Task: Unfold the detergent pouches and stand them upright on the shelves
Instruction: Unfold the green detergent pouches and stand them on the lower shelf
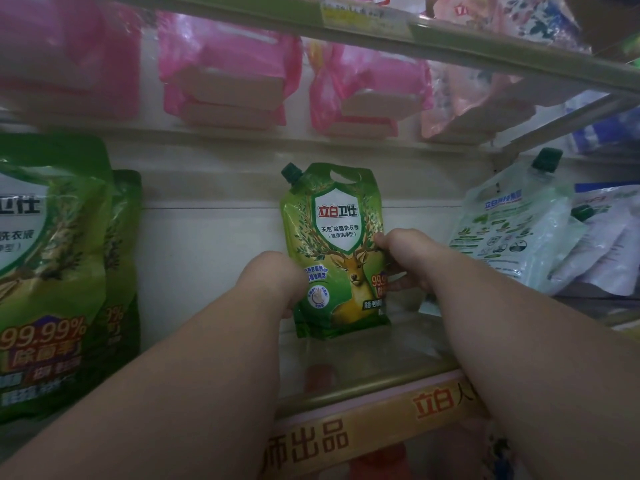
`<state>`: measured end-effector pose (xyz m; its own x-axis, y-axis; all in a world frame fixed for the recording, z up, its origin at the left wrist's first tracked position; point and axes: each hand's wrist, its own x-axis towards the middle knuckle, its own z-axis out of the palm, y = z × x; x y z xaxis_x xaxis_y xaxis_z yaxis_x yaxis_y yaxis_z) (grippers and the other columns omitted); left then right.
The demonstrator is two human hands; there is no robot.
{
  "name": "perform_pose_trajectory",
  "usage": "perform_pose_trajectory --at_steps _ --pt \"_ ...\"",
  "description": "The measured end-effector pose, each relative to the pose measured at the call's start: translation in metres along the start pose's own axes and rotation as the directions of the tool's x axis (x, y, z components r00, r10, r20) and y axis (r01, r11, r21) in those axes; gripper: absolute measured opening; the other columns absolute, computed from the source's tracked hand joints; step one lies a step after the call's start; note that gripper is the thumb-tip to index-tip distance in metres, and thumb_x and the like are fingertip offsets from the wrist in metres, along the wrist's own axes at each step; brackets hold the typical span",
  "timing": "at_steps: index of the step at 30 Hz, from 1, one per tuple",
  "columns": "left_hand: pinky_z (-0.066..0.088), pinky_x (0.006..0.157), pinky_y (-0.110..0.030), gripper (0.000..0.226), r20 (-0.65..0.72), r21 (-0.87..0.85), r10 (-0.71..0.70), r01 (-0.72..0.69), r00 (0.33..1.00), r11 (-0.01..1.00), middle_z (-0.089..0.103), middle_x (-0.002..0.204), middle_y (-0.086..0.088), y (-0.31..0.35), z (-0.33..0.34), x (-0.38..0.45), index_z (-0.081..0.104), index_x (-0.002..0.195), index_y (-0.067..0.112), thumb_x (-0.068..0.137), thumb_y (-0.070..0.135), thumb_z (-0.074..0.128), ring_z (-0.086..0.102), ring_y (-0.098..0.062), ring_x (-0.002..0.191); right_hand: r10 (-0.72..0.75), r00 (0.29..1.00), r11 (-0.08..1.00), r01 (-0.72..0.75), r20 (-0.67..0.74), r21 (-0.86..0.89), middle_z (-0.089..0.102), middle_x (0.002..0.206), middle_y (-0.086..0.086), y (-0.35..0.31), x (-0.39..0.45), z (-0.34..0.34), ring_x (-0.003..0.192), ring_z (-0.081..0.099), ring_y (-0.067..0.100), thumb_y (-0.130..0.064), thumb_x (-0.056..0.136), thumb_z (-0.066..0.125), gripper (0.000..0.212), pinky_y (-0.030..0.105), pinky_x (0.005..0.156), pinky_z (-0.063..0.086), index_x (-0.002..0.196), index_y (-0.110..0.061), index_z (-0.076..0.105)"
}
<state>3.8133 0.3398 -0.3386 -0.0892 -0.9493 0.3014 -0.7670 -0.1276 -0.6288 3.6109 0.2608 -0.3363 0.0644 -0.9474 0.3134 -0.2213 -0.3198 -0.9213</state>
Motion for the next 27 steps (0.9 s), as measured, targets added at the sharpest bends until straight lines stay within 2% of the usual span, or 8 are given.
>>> perform_pose_trajectory --at_steps 4,8,14,18,23,27 --pt "0.054 0.091 -0.033 0.028 0.013 -0.033 -0.038 0.038 0.999 0.999 0.068 0.125 -0.009 -0.002 0.0 -0.003 0.069 0.124 0.009 0.1 0.023 0.066 0.067 -0.027 0.114 -0.013 1.0 1.0 0.013 0.012 -0.003 0.074 0.11 0.016 -0.001 0.002 0.003 0.104 0.071 0.032 -0.036 0.108 0.05 0.028 0.058 0.09 0.063 0.11 -0.014 0.068" --pt "0.049 0.09 -0.032 0.026 0.027 -0.134 -0.09 0.093 0.996 0.987 0.064 0.129 -0.012 -0.005 0.0 -0.005 0.066 0.127 0.005 0.104 0.013 0.056 0.062 -0.029 0.12 -0.034 0.999 0.999 0.035 0.025 -0.016 0.076 0.11 0.015 -0.003 0.004 0.007 0.104 0.072 0.032 -0.036 0.109 0.051 0.03 0.057 0.088 0.064 0.114 -0.012 0.068" --pt "0.049 0.088 -0.032 0.03 0.066 -0.225 -0.142 0.154 0.988 0.962 0.062 0.133 -0.013 -0.007 -0.005 -0.017 0.063 0.132 0.003 0.105 0.011 0.053 0.062 -0.029 0.122 -0.103 0.994 0.995 0.103 0.018 -0.001 0.077 0.107 0.016 -0.008 0.002 0.013 0.098 0.075 0.03 -0.03 0.109 0.054 0.027 0.045 0.075 0.066 0.118 -0.007 0.064" --pt "0.05 0.095 -0.035 0.032 0.101 -0.243 -0.147 0.168 0.984 0.955 0.062 0.132 -0.015 -0.01 -0.007 -0.02 0.061 0.133 0.001 0.104 0.014 0.055 0.06 -0.031 0.123 -0.137 0.99 0.99 0.137 0.013 -0.023 0.076 0.108 0.018 -0.01 -0.001 0.019 0.098 0.075 0.032 -0.027 0.108 0.055 0.024 0.051 0.082 0.066 0.117 -0.006 0.062" --pt "0.05 0.096 -0.037 0.032 0.1 -0.255 -0.153 0.174 0.983 0.951 0.064 0.13 -0.016 -0.012 -0.005 -0.016 0.064 0.13 0.0 0.103 0.016 0.058 0.061 -0.032 0.123 -0.152 0.988 0.987 0.152 0.012 -0.057 0.075 0.11 0.017 -0.015 -0.005 0.024 0.101 0.074 0.033 -0.03 0.107 0.055 0.022 0.056 0.086 0.065 0.114 -0.009 0.06" --pt "0.05 0.097 -0.036 0.034 0.081 -0.284 -0.173 0.189 0.982 0.94 0.063 0.134 -0.015 -0.014 0.0 -0.011 0.062 0.134 0.002 0.105 0.018 0.056 0.059 -0.032 0.125 -0.154 0.988 0.987 0.153 -0.005 -0.04 0.073 0.109 0.016 -0.018 -0.005 0.028 0.099 0.074 0.032 -0.024 0.108 0.055 0.017 0.051 0.08 0.066 0.115 -0.01 0.059"
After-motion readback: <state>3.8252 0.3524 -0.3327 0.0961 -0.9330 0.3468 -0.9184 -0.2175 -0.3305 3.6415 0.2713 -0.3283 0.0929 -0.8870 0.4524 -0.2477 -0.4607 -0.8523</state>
